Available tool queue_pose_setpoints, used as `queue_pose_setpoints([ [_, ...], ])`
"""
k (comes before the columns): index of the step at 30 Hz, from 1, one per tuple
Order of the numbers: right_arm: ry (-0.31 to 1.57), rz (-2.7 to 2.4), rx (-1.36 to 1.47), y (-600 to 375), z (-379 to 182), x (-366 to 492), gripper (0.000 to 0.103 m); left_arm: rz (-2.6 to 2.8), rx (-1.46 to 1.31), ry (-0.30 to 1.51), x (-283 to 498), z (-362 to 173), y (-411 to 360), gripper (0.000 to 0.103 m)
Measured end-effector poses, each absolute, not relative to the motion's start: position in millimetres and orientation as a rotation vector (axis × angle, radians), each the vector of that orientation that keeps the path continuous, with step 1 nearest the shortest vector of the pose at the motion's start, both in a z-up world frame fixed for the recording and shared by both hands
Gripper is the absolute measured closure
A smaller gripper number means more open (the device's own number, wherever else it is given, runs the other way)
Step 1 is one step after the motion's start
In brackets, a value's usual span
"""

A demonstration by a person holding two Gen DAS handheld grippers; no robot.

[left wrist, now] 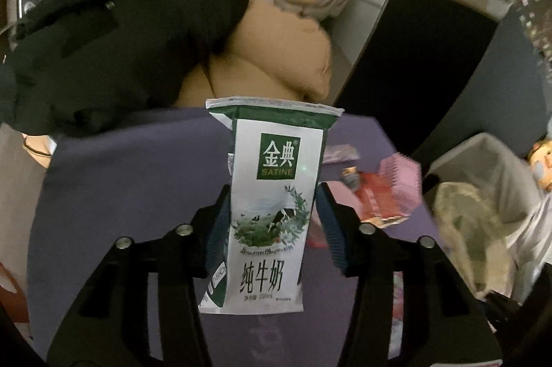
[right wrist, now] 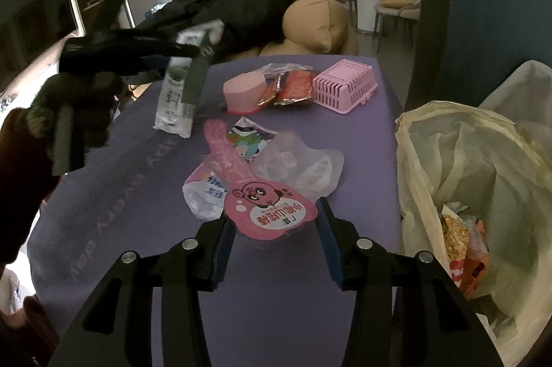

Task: Collect trash
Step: 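Lift the milk carton with the left tool while the right tool grasps the pink lollipop wrapper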

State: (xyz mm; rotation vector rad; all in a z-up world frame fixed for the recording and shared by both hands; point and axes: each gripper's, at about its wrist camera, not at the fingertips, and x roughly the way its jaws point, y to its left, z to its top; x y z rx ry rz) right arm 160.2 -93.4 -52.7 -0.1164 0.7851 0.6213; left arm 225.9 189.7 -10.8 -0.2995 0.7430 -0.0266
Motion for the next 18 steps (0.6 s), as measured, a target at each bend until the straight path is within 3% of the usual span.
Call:
queue_pose_setpoints([
  [1, 0.777, 0.624, -0.117, -93.3, -50.4, 158.5, 0.059, -0.022, -0.303, 0.73, 220.0, -6.0, 190.1, 0.081],
  [8, 0.737, 0.625, -0.109, -99.1, -35.7, 148.3, 0.059, -0.032, -0.299, 0.696, 186.7, 7.2, 185.1, 0.081],
  [10, 0.728, 0.619, -0.11, -102.7, -34.8, 142.0, 0.059, -0.035, -0.338, 0.713, 182.3, -1.5, 191.9, 0.074],
  [12, 0.73, 0.614, -0.1, -107.2, -35.9, 136.2, 0.059, -0.02, -0.36, 0.721, 182.1, -10.9, 197.2, 0.057],
  [18, 0.773, 0.6, -0.062, -116.5, -47.5, 135.3, 0.059, -0.016, -0.276, 0.821, 211.1, -42.9, 190.0, 0.049],
])
